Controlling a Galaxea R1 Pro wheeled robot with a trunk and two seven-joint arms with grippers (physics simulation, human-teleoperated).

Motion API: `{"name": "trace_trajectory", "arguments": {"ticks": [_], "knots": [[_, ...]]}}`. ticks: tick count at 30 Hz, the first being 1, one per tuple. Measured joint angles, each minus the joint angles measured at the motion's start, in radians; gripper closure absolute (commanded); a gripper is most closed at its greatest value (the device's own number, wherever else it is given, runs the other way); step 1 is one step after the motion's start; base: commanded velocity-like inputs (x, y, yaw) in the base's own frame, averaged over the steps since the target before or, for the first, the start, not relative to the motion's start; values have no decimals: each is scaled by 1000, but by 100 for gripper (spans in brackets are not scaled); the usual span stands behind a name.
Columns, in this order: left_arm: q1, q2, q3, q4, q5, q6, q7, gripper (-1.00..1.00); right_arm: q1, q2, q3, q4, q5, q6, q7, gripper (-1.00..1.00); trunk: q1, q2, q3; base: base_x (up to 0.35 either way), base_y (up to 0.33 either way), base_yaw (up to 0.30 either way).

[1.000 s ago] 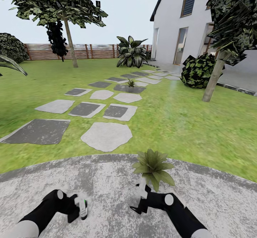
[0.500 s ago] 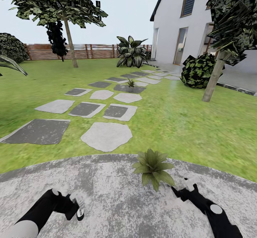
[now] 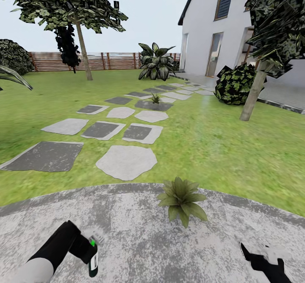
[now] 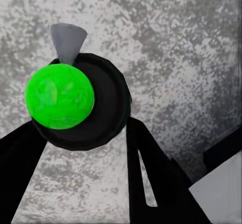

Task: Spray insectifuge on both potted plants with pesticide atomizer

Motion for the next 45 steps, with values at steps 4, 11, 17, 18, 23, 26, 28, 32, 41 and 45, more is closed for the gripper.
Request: {"name": "trace_trajectory", "arguments": {"ticks": [4,11,17,18,23,26,28,32,41,45], "knots": [[-19,-2,-3,-7,-5,25,-63,100,3,2,-44,0,1,0,0,-100,0,0,0,0,0,0],[-62,-2,-33,-24,-19,119,-105,100,25,7,-56,0,-1,-1,-4,-100,0,0,0,0,0,0],[-109,-12,-82,-24,-24,151,-108,100,27,9,-104,-1,-3,0,-7,-100,0,0,0,119,0,0],[-115,-17,-87,-24,-25,164,-108,100,27,9,-125,-1,-3,1,-7,-100,0,0,0,277,0,0],[-132,-39,-145,-24,-51,191,-110,100,27,10,-194,-1,-3,0,-15,-100,-1,0,0,314,0,0],[-149,-57,-164,-23,-57,199,-111,100,27,11,-207,-1,-4,1,-58,-100,-1,0,0,333,0,0],[-171,-67,-172,-20,-58,216,-111,100,27,11,-210,0,-4,1,-106,-100,-1,0,0,324,0,0],[-194,-81,-184,-20,-57,279,-118,100,27,13,-209,6,-1,0,-208,-100,-1,0,0,318,0,0],[-205,-97,-315,-20,-59,305,-180,100,27,20,-204,107,-1,-1,-287,-100,0,0,0,224,0,-88],[-205,-95,-324,-20,-62,304,-202,100,27,20,-204,113,2,-1,-287,-100,0,0,0,21,0,-269]]}}
